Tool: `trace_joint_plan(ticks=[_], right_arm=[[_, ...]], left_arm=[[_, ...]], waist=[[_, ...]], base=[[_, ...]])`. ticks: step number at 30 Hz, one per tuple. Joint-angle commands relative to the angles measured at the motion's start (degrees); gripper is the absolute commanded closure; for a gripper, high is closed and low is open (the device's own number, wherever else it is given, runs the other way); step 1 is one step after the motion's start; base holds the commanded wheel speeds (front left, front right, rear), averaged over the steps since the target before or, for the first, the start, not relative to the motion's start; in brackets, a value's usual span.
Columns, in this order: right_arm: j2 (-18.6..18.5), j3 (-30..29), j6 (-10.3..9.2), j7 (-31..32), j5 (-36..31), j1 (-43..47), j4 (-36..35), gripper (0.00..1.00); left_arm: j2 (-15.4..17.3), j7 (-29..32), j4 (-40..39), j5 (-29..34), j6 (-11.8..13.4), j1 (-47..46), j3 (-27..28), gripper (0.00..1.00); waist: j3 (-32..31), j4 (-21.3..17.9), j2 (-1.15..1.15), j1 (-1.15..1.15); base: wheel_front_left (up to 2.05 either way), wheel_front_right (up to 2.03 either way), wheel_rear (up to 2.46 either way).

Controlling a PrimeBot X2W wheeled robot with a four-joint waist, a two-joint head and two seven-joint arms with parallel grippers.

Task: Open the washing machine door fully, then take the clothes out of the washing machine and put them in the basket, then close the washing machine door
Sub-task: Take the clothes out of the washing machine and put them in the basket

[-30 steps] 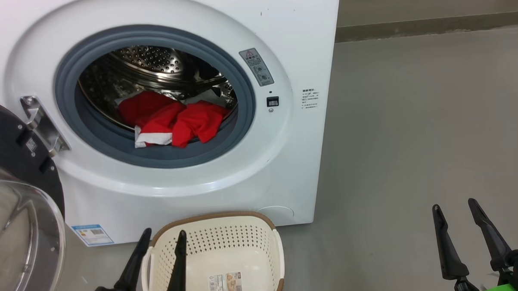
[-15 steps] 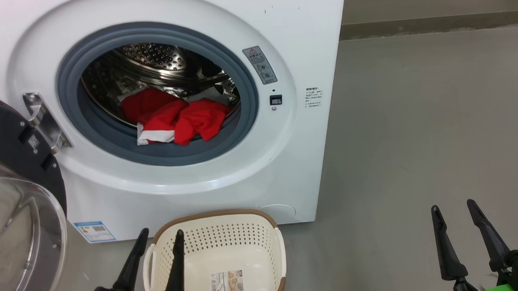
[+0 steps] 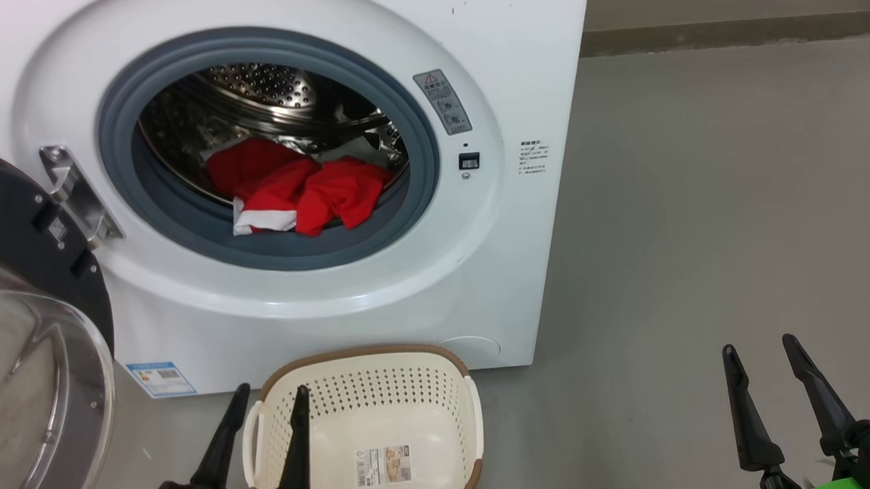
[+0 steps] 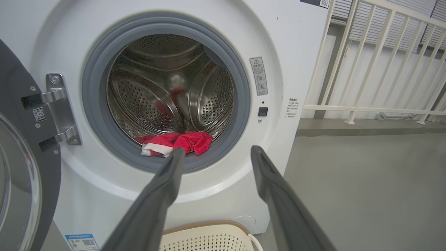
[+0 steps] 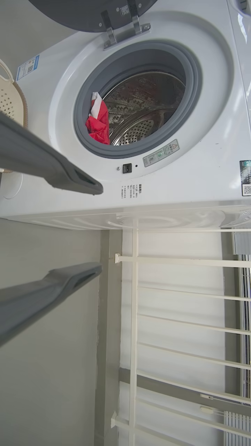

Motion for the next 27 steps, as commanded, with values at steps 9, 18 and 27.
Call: trace_joint_plan(ticks=[9, 18, 27], right_arm=[[-0.9, 2.4, 0.36, -0.4, -0.1, -2.5, -2.0, 0.00], [-0.9, 3.3, 0.36, -0.4, -0.2, -4.6, -2.6, 0.00], [-0.9, 4.0, 0.36, -0.4, -1.0, -7.3, -2.4, 0.00]], left_arm=[[0.1, -0.3, -1.0, -1.0, 0.0, -4.3, 1.9, 0.00], [0.1, -0.3, -0.5, -2.2, -0.2, -9.5, 2.1, 0.00], [0.1, -0.3, 2.7, -1.7, 1.7, -17.6, 3.2, 0.00]], waist=[[3.4, 1.0, 0.00, 0.00], [9.1, 1.2, 0.00, 0.00], [14.1, 0.9, 0.00, 0.00]], base=[[0.00, 0.00, 0.00], [0.00, 0.00, 0.00], [0.00, 0.00, 0.00]])
